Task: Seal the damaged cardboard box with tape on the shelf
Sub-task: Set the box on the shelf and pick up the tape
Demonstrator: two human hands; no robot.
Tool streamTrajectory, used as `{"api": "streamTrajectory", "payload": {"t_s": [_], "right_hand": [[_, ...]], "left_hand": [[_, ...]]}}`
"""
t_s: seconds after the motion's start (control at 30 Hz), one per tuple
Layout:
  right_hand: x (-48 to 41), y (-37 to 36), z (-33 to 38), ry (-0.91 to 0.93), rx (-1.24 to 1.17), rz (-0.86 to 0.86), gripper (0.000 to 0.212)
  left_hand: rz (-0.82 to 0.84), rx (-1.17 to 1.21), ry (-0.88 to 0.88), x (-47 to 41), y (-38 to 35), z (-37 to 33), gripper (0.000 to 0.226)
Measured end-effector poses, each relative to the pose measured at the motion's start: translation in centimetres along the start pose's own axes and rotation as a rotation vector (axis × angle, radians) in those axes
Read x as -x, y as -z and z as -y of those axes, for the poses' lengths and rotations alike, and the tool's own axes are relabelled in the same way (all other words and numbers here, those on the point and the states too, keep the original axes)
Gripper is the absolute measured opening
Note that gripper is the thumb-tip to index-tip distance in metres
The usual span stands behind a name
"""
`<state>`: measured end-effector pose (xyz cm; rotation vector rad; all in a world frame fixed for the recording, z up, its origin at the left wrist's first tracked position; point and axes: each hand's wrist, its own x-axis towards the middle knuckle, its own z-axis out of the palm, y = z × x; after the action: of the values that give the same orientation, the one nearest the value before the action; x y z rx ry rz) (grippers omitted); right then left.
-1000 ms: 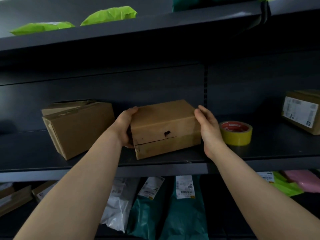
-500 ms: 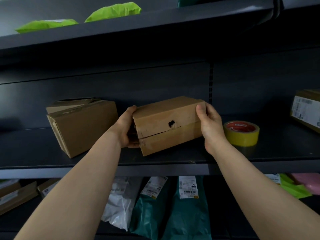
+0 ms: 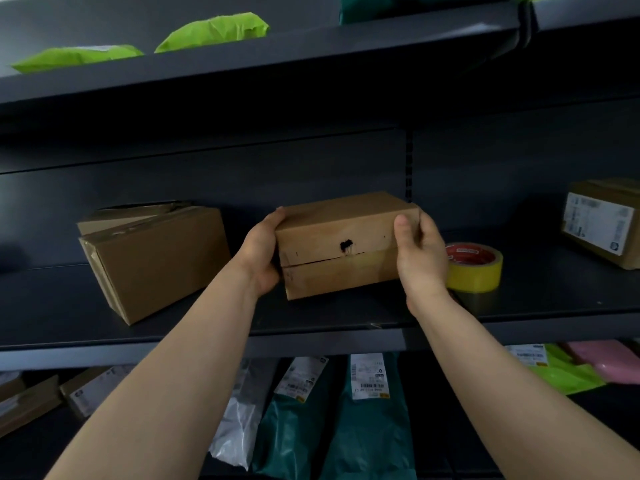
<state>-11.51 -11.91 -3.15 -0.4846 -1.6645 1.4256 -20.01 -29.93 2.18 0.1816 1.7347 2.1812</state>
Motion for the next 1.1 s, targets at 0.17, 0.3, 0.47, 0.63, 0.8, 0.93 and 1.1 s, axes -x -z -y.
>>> {"api": "streamTrajectory", "payload": {"t_s": [0.17, 0.3, 0.47, 0.63, 0.8, 0.93, 1.1], "right_hand": [[1.1, 1.0, 0.8, 0.102, 0.106, -0.081, 0.048], [2.5, 0.8, -0.2, 0.118, 0.155, -0.101, 0.045], [3.7, 0.6, -1.5, 0.262, 0.219, -0.092, 0.041], [3.8, 1.1, -2.0, 0.399, 0.341, -0.010, 0.045], [3.5, 1.9, -2.7, 0.435, 0.343, -0.020, 0.048], [3.6, 2.4, -2.8, 0.447, 0.310, -0.001, 0.056], [3.1, 3.5, -3.0, 0.393, 0.329, 0.045, 0.063]], "left_hand": [[-0.411, -0.180, -0.273, -0.5, -0.1, 0.9, 0.024], [-0.308, -0.431, -0.443, 0.2, -1.0, 1.6, 0.025], [-0.236, -0.668, -0.509, 0.3, -1.2, 2.5, 0.025], [-0.176, -0.683, -0.576, 1.1, -0.7, 3.4, 0.023], [-0.231, -0.769, -0.701, 1.9, -0.6, 4.5, 0.019], [-0.292, -0.844, -0.775, 2.6, -1.1, 5.4, 0.022], [-0.376, -1.171, -0.994, 3.3, -3.6, 5.8, 0.029]]}}
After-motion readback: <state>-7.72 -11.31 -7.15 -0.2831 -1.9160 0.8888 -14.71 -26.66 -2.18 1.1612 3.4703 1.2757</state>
